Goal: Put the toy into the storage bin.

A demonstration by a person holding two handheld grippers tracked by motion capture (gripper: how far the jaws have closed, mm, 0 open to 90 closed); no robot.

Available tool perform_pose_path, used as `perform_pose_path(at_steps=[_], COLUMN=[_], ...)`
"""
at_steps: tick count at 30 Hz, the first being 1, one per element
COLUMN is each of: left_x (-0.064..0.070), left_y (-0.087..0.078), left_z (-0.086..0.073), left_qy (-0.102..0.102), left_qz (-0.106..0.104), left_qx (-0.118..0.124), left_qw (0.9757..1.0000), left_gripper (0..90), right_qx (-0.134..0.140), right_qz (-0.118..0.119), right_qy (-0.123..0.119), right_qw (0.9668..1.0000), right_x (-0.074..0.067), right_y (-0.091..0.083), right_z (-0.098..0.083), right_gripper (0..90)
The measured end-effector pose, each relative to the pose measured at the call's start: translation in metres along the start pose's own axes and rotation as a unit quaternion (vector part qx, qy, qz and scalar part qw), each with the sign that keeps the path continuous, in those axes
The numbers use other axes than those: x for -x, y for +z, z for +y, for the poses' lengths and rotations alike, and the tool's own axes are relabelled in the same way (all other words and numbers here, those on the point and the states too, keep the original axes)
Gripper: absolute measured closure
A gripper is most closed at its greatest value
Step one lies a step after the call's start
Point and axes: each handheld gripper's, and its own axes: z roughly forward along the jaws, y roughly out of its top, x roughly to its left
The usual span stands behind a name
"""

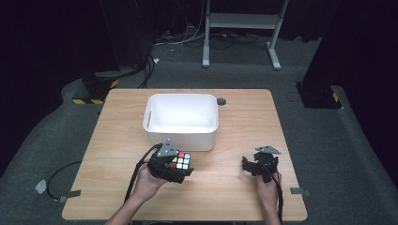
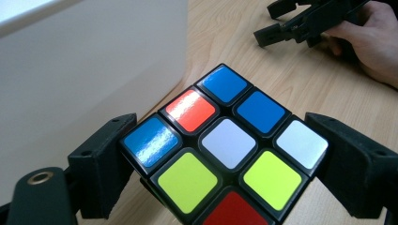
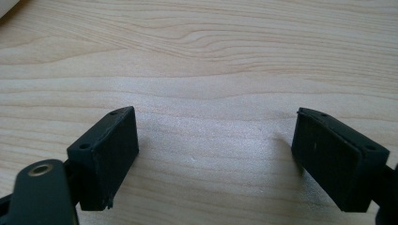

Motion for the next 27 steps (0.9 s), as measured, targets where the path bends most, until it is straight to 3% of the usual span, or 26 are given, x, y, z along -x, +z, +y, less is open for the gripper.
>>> perform_pose_path(at_steps=[27], left_x=[-0.001], left_y=[-0.012], left_z=[0.025], left_qy=[-0.004], left_qz=[-0.029], left_qx=[0.008], left_qw=[0.9995], left_gripper=[13.3], right_qx=[0.0], right_qz=[0.0], right_qy=[0.001], right_qw=[1.0], right_x=[-0.002], right_y=[-0.001], right_z=[-0.001], right_gripper=[14.5])
